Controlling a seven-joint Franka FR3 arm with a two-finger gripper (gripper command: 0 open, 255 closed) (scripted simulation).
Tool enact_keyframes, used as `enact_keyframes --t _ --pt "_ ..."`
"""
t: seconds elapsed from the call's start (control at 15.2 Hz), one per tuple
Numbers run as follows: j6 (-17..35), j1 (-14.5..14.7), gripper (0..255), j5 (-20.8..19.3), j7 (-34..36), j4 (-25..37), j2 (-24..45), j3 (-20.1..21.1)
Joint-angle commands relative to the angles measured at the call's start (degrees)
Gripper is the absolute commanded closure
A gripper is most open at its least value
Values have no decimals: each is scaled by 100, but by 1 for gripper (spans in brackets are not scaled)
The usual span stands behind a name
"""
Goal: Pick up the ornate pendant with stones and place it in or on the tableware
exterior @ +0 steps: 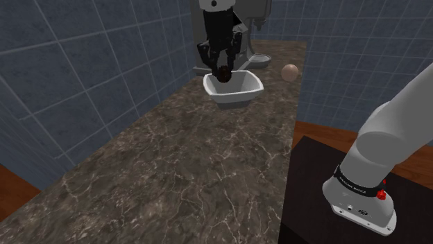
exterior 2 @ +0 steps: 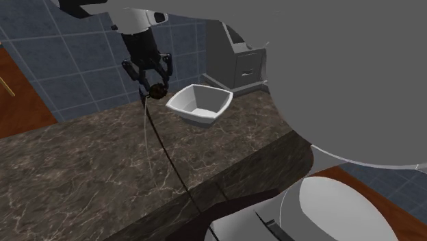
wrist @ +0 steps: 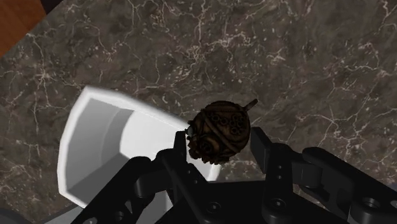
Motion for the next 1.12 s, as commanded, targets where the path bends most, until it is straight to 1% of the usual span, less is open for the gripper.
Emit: enact_keyframes --t 0.0,0.4,0.86,1.06 --pt "63 -100 255 -76 -236 31 89 -146" --pt "110 -416 255 -323 -902 428 516 -549" --pt "78 -747 255 -587 -1559 1169 1198 -905" --pt "321 -750 255 -570 -1547 872 1142 -914"
